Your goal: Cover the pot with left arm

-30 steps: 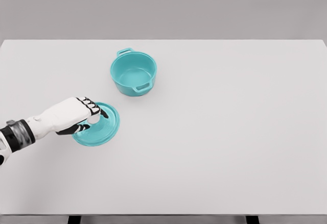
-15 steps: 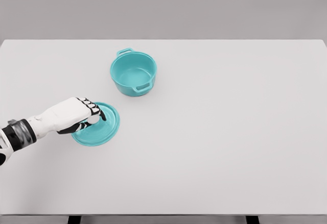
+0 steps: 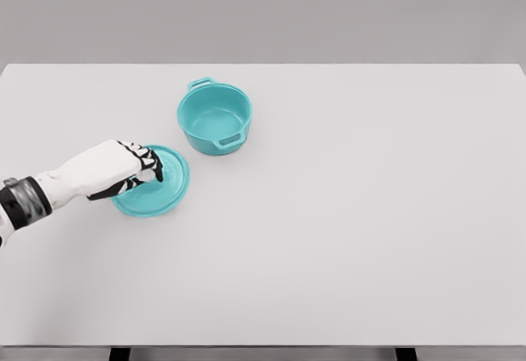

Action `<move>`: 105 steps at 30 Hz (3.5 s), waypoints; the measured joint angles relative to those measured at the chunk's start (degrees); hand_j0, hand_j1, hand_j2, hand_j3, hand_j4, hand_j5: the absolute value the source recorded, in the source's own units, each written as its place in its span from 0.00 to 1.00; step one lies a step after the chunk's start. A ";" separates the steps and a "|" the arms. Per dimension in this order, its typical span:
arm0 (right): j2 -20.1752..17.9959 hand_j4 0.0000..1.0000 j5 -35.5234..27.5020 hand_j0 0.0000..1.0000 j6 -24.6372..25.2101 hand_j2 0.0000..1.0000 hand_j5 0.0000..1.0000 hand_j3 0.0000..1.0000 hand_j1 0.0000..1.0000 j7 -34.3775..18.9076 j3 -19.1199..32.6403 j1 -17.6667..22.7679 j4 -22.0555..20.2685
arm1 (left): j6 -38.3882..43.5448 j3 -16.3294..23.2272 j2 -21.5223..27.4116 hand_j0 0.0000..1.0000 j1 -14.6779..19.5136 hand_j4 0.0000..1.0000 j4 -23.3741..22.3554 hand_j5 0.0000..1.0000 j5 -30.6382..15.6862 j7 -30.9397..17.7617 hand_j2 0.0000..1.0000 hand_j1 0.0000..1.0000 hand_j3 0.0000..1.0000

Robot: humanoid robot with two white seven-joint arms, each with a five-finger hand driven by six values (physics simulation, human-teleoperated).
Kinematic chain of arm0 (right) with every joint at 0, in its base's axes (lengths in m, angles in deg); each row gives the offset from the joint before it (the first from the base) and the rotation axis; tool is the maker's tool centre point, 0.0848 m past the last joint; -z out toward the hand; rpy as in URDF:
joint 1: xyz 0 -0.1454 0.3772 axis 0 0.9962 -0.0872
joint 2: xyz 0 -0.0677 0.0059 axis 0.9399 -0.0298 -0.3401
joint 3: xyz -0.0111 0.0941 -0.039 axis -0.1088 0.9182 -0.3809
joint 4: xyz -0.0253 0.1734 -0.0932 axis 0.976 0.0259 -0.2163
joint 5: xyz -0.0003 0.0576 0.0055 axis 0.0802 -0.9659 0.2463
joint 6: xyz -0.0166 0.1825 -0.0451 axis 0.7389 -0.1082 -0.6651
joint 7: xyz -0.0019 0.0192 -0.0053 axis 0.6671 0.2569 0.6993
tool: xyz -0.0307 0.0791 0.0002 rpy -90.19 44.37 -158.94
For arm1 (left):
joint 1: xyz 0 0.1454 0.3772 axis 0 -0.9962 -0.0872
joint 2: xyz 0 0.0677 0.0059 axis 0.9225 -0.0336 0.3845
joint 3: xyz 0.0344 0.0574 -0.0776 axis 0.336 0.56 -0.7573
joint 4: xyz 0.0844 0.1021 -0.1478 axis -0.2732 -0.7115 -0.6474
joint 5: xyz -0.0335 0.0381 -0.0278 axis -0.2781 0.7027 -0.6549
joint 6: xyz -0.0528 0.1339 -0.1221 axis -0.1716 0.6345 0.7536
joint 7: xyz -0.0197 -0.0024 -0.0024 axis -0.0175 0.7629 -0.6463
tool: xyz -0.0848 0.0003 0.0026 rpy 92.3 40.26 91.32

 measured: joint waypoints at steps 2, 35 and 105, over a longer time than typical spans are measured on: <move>0.00 1.00 0.00 1.00 0.00 1.00 1.00 1.00 1.00 0.00 0.00 -0.09 0.00 | -0.01 -0.04 0.05 0.46 1.32 0.46 -0.02 0.46 -0.07 0.03 0.46 0.46 0.46; 0.00 1.00 0.00 1.00 0.00 1.00 1.00 1.00 1.00 0.00 0.00 -0.09 0.00 | 0.00 0.41 -1.88 0.46 13.10 0.46 -7.51 0.46 0.07 0.11 0.46 0.46 0.46; 0.00 1.00 0.00 1.00 0.00 1.00 1.00 1.00 1.00 0.00 0.00 -0.09 -0.01 | 0.19 8.61 -17.78 0.60 30.15 0.60 -32.40 0.60 2.32 0.24 0.60 0.60 0.60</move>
